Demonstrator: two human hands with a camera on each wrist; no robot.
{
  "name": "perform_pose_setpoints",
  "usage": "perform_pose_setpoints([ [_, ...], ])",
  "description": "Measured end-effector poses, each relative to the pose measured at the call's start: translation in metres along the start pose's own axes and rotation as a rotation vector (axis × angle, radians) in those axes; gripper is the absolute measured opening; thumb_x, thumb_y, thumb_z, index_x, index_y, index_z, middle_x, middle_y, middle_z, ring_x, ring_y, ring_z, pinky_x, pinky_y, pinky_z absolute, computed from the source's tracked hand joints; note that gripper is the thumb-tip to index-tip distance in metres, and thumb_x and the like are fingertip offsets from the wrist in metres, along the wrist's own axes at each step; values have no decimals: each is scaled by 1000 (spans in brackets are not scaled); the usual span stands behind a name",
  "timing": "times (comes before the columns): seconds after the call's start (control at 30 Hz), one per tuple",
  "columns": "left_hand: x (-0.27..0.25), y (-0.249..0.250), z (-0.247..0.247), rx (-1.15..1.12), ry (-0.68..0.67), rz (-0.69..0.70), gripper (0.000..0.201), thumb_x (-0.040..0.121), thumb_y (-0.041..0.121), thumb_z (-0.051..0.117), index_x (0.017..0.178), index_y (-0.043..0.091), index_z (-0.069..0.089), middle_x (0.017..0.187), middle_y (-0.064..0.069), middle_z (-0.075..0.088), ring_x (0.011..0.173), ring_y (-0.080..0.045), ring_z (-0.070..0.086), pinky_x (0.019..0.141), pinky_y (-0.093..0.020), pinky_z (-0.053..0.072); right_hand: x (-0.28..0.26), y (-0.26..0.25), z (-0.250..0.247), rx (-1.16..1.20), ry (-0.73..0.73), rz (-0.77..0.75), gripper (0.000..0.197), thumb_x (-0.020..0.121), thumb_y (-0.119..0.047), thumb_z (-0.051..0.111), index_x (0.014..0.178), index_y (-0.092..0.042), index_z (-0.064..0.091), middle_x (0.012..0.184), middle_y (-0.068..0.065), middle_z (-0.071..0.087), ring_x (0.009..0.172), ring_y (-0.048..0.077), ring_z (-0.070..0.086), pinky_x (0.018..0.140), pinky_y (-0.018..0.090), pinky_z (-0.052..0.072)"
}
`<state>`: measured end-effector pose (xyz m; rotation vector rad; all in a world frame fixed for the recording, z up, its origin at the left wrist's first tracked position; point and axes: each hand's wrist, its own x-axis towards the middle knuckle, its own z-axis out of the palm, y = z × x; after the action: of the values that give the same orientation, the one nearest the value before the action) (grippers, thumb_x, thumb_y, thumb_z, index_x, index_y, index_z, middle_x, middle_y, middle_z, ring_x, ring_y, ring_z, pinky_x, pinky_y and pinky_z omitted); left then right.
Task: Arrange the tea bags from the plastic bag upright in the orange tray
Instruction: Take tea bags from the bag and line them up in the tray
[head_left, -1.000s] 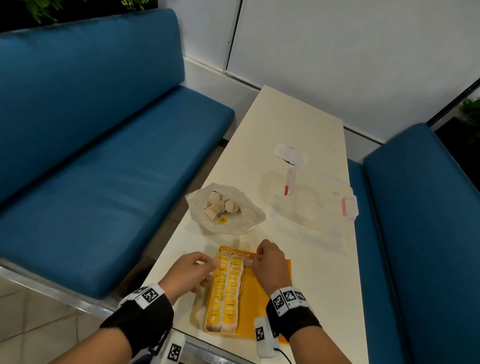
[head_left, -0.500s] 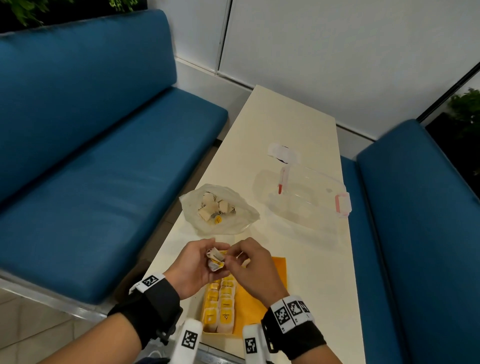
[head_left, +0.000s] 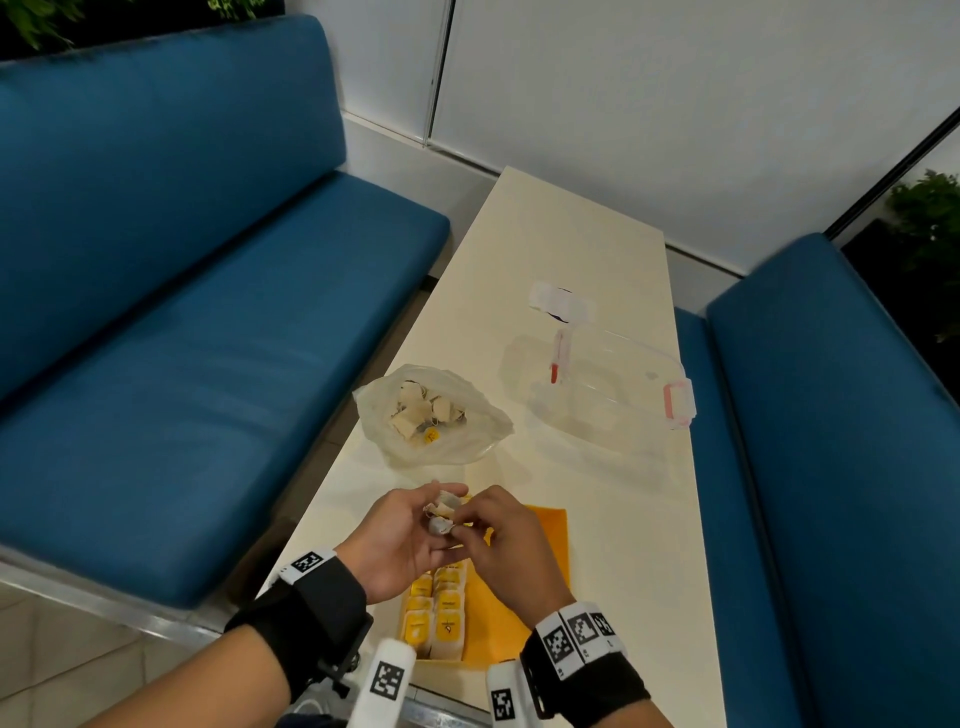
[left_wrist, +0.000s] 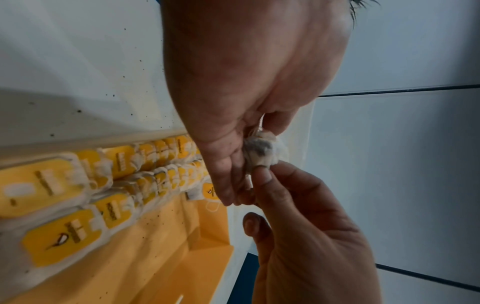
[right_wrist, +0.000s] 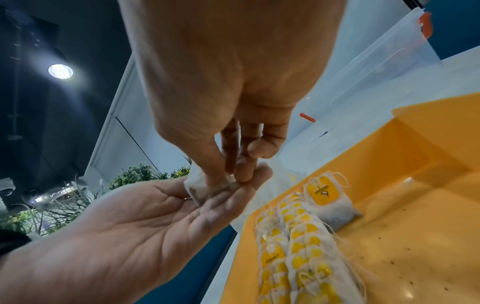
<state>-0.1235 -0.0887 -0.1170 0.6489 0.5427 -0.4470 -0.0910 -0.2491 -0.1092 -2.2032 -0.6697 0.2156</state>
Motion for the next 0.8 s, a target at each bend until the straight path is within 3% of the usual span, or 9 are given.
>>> perform_pose_setpoints([
  [0.1,1,1,-4,23,-11,7,45,94,27,60,132,3,62,103,-18,65,90,-32,68,94,-50,55,1,0,-3,12,2,-34,8,87,-11,70,92,-18,73,91,-4,57,80,7,60,72,21,50],
  [0.17,0,1,-8,74,-10,15,50,85,25,70,129,3,64,105,-16,65,93,-32,70,90,-48,56,2,2,-8,-16,5,-85,12,88,-10,69,95,-18,74,90,-5,55,82,5,59,72,18,48],
  [0.33,-1,0,-17,101,-1,45,45,87,8,73,130,5,60,113,-23,67,100,-37,69,73,-36,63,-2,12,-15,-101,37,-177,12,88,-16,70,96,-24,74,88,-20,47,82,-8,53,72,10,44],
  [0.47,1,-3,-20,130,-4,118,43,86,-7,70,126,3,60,108,-19,67,96,-31,68,76,-37,63,-9,21,-13,-90,28,-160,9,88,-21,70,95,-24,75,88,-16,53,82,-1,58,71,14,47],
  [0.53,3,-6,-20,162,23,195,45,82,-15,69,122,3,62,100,-14,65,89,-26,68,76,-37,62,-12,17,-11,-1,47,-60,7,87,-19,73,92,-24,76,87,-12,63,81,4,62,70,14,47],
  [0.63,5,-11,-16,275,87,332,49,75,-22,71,115,7,66,96,-11,65,85,-23,69,77,-37,59,-13,4,-8,314,101,245,4,85,-15,74,84,-19,74,78,1,72,75,15,69,65,24,51],
  [0.7,7,-14,-13,366,116,414,52,72,-23,73,111,10,69,98,-12,66,90,-25,68,79,-39,60,-10,0,-6,446,149,367,3,86,-7,72,84,-8,70,73,8,72,70,25,70,56,29,49],
  [0.8,8,-16,-10,453,124,490,52,68,-22,77,107,13,71,100,-12,68,93,-25,68,81,-40,61,-3,0,-4,470,190,438,11,84,2,70,89,-6,64,75,8,67,63,22,69,50,25,45],
])
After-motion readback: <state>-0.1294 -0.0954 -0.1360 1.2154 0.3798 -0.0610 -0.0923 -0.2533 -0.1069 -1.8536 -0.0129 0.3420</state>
